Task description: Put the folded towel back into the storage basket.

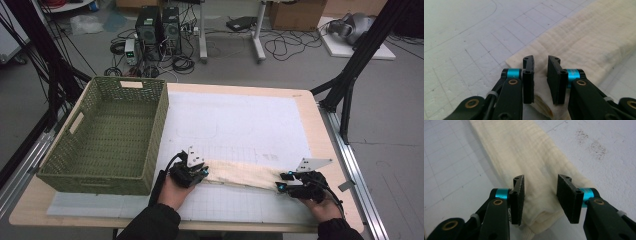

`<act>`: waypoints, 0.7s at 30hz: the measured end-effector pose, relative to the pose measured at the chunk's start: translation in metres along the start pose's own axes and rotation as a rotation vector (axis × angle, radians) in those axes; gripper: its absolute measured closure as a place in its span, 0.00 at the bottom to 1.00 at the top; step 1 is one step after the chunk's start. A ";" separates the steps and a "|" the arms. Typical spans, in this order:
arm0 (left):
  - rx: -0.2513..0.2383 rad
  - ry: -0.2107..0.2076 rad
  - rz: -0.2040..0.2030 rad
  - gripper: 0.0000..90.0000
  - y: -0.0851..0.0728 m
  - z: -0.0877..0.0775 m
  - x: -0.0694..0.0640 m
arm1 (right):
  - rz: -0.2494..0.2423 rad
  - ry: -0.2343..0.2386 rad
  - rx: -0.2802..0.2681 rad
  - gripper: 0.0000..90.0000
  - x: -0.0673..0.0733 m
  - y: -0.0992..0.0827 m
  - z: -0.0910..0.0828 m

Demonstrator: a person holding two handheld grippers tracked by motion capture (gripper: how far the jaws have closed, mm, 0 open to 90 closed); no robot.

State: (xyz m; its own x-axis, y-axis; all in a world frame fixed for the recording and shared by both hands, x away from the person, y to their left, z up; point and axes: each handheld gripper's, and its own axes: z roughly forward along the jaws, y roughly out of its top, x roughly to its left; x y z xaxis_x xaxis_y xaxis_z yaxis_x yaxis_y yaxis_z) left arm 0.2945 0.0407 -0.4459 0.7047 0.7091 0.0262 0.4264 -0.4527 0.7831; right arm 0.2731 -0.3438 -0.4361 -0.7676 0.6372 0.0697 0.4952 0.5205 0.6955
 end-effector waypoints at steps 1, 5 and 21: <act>-0.001 0.000 0.000 0.83 0.000 0.000 0.000 | -0.005 -0.001 -0.001 0.63 0.000 0.000 0.000; -0.001 -0.004 -0.012 0.78 0.001 -0.002 -0.001 | -0.006 -0.002 -0.013 0.59 0.003 0.004 -0.002; -0.052 0.010 -0.091 0.67 0.006 -0.012 0.010 | 0.081 -0.031 -0.069 0.61 -0.006 0.009 -0.007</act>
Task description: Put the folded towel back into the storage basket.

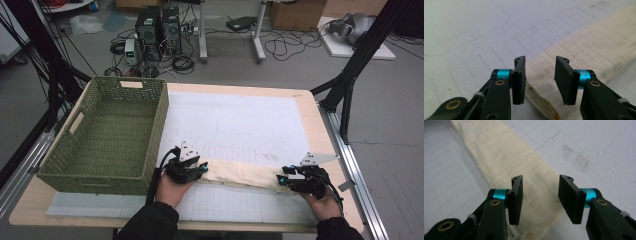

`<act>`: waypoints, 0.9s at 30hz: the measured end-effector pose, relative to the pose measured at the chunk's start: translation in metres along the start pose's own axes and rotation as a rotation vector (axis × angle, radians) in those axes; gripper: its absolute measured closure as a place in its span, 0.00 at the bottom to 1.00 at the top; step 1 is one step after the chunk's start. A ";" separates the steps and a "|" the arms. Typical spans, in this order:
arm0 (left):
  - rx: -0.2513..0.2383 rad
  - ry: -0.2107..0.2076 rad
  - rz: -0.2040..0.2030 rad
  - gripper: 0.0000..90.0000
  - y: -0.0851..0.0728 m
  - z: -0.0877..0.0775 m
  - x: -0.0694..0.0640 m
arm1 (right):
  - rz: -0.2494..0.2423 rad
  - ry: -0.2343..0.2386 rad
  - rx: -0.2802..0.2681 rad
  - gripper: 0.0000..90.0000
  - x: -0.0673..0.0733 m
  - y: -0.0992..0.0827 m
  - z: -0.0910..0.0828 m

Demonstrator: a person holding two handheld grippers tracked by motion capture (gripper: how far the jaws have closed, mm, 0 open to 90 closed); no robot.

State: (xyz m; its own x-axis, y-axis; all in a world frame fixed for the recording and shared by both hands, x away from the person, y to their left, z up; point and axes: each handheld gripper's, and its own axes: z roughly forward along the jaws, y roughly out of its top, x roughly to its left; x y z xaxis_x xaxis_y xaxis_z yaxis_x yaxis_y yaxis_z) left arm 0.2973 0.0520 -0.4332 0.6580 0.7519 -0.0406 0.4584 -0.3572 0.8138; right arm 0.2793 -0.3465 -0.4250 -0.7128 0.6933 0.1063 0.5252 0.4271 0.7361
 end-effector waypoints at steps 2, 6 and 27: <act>0.014 0.004 -0.003 0.66 -0.002 0.001 0.001 | 0.013 -0.010 0.022 0.61 -0.002 -0.003 0.002; 0.068 0.013 -0.012 0.64 -0.007 0.006 0.002 | 0.027 -0.022 0.052 0.59 -0.004 -0.007 0.005; 0.084 0.021 -0.064 0.55 -0.010 0.008 0.004 | 0.053 -0.036 0.081 0.55 -0.004 -0.011 0.007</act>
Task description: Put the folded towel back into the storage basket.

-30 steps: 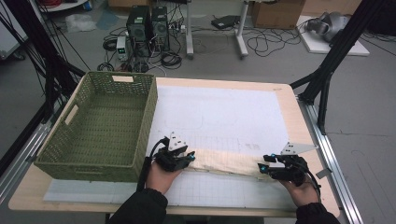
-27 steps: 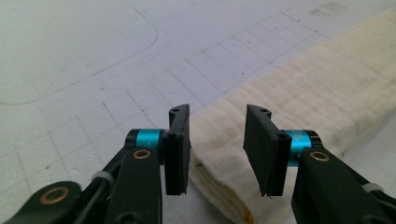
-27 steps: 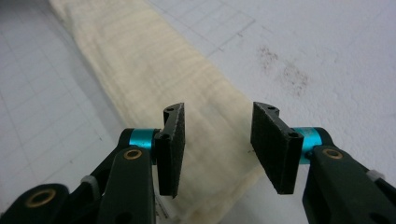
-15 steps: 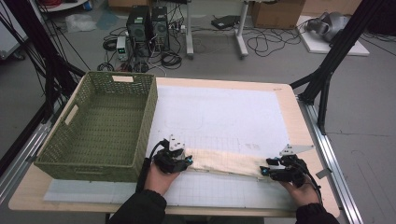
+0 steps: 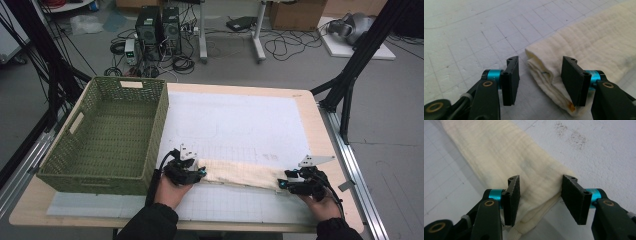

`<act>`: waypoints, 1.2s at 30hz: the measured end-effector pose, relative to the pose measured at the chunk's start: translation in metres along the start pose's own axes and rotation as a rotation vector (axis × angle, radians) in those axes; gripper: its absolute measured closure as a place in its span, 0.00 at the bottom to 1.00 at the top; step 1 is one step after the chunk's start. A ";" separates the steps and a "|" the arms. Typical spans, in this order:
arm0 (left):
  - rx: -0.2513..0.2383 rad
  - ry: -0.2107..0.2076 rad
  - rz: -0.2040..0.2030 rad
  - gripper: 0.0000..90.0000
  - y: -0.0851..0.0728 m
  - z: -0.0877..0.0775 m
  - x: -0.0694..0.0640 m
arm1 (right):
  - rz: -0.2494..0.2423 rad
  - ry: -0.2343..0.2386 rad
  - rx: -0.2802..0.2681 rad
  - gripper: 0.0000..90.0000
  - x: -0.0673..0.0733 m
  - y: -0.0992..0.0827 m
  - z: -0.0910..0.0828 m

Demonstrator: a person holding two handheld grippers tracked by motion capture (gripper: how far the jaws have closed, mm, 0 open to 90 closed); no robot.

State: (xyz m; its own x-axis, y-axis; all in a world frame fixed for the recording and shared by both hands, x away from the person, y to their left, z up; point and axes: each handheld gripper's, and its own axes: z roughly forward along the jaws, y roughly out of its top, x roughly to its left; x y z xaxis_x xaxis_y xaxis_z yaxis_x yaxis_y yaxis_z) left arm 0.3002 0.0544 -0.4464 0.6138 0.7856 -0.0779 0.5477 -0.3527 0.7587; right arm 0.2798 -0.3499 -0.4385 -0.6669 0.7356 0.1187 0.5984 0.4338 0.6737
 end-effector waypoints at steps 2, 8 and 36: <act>-0.001 -0.001 0.001 0.56 0.000 0.000 0.000 | -0.005 0.003 -0.001 0.57 0.000 0.000 0.000; -0.005 -0.027 0.006 0.67 -0.001 -0.001 -0.002 | -0.026 0.023 0.009 0.70 0.003 0.002 0.001; -0.049 0.094 -0.018 0.91 -0.011 -0.023 -0.003 | -0.070 0.086 0.024 0.88 -0.010 0.046 0.021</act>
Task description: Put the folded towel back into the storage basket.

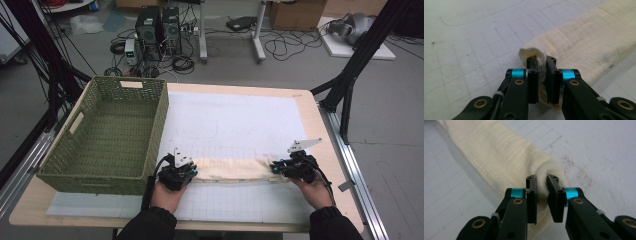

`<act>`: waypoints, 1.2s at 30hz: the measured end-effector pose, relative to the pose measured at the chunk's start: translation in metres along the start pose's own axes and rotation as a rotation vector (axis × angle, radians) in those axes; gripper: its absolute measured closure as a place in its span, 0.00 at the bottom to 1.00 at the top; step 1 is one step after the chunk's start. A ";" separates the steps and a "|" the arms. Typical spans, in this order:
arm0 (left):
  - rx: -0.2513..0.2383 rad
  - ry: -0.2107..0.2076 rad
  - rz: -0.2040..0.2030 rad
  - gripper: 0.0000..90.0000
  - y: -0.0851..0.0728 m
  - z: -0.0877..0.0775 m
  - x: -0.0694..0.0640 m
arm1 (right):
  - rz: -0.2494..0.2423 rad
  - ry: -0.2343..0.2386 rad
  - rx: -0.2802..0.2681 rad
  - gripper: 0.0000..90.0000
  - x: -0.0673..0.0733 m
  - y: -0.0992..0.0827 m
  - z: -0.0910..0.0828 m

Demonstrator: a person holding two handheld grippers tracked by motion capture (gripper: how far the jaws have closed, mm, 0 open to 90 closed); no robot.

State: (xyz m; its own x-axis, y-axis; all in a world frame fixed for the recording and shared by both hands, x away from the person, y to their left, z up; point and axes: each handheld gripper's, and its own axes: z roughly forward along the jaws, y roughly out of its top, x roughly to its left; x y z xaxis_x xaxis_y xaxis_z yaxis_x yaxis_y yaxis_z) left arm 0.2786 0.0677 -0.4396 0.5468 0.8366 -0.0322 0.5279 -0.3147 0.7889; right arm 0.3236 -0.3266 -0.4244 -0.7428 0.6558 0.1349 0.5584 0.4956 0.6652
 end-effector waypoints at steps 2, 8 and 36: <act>-0.008 0.024 -0.011 0.91 -0.001 -0.004 0.003 | 0.002 0.011 -0.005 0.88 -0.001 0.008 0.007; 0.015 0.032 -0.010 0.90 -0.010 -0.003 0.004 | 0.009 0.014 0.020 0.84 -0.004 0.012 0.024; -0.054 -0.246 0.257 0.62 0.058 0.014 -0.023 | -0.032 -0.031 -0.042 0.66 0.011 0.000 0.011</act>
State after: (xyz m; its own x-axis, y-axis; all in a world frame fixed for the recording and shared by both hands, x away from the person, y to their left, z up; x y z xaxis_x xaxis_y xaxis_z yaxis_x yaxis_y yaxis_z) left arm 0.3056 0.0239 -0.4019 0.8008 0.5982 0.0300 0.3210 -0.4709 0.8217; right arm 0.3199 -0.3130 -0.4314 -0.7483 0.6571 0.0908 0.5178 0.4930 0.6992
